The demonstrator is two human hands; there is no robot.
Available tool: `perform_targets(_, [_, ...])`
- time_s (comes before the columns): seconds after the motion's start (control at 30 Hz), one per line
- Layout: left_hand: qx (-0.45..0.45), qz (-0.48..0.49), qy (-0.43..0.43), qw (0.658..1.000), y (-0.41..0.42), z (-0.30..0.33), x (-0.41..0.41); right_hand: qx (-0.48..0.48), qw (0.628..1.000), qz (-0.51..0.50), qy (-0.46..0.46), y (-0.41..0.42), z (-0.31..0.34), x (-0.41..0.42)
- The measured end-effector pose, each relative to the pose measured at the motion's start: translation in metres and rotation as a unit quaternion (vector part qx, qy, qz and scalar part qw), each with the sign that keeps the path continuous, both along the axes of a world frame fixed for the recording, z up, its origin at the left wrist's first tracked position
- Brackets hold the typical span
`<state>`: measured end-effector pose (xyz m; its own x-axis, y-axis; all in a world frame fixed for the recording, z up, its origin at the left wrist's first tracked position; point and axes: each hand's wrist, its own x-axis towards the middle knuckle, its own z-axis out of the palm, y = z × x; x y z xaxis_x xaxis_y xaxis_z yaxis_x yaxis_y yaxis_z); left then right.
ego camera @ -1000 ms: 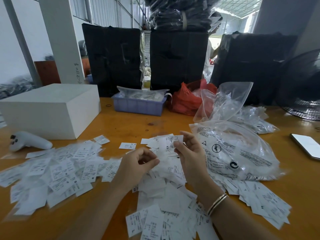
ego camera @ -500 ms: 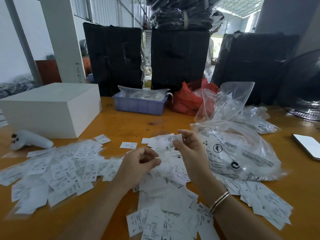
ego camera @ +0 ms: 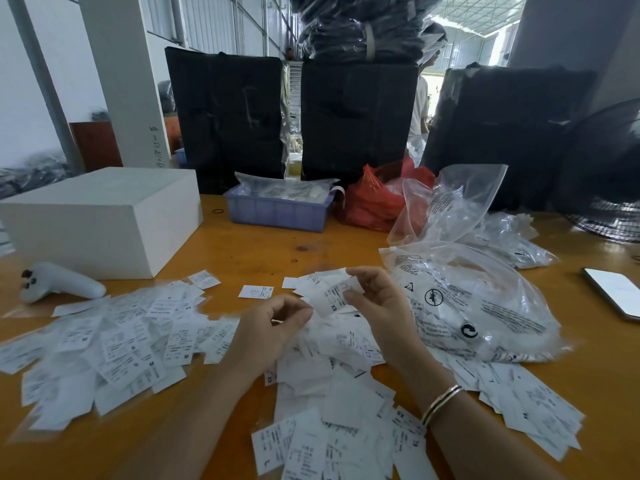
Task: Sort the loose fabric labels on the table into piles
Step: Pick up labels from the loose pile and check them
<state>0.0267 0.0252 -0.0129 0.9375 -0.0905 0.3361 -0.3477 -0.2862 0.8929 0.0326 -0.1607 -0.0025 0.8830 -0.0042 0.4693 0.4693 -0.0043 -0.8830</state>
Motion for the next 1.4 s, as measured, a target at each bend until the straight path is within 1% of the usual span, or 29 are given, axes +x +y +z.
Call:
perform_targets(0.17, [-0.01,0.022,0.007,1.0,0.001,0.0,0.0,-0.06,0.998,0.007,-0.011,0.002,-0.002,-0.002])
perform_targets(0.3, [-0.028,0.013,0.027,0.999,0.0,0.0,0.0,-0.047,0.999,0.01,-0.01,0.005,0.0,-0.004])
perform_targets(0.47, [-0.041,0.025,0.018,0.999,-0.001,0.0,0.0,-0.022,0.998,0.032,0.041,0.013,-0.007,-0.009])
perform_targets(0.57, [-0.041,0.024,0.012,0.999,0.0,-0.001,-0.001,-0.061,0.996,0.026,0.066,0.013,-0.01,-0.008])
perform_targets(0.67, [-0.034,0.021,0.007,0.999,0.0,-0.002,-0.001,-0.061,0.994,0.026,0.082,0.013,-0.01,-0.007])
perform_targets(0.73, [-0.041,0.028,0.006,0.999,0.0,-0.001,-0.001,-0.02,0.996,0.018,0.088,0.012,-0.011,-0.007])
perform_targets(0.87, [-0.07,0.023,0.02,0.997,0.0,0.001,-0.001,0.145,0.984,0.019,0.102,0.005,-0.009,-0.006])
perform_targets(0.9, [-0.073,0.022,0.024,0.997,-0.001,0.001,-0.001,0.172,0.979,0.024,0.104,0.005,-0.009,-0.007])
perform_targets(0.97, [-0.069,0.022,0.028,0.997,-0.001,0.001,-0.001,0.191,0.976,0.03,0.103,0.006,-0.009,-0.007])
perform_targets(1.13, [-0.057,0.022,0.03,0.998,-0.001,0.002,-0.001,0.16,0.984,0.025,0.081,0.012,-0.007,-0.008])
perform_targets(1.4, [-0.033,0.04,0.003,0.999,-0.002,0.003,-0.002,0.053,0.997,-0.001,0.055,0.016,-0.008,-0.01])
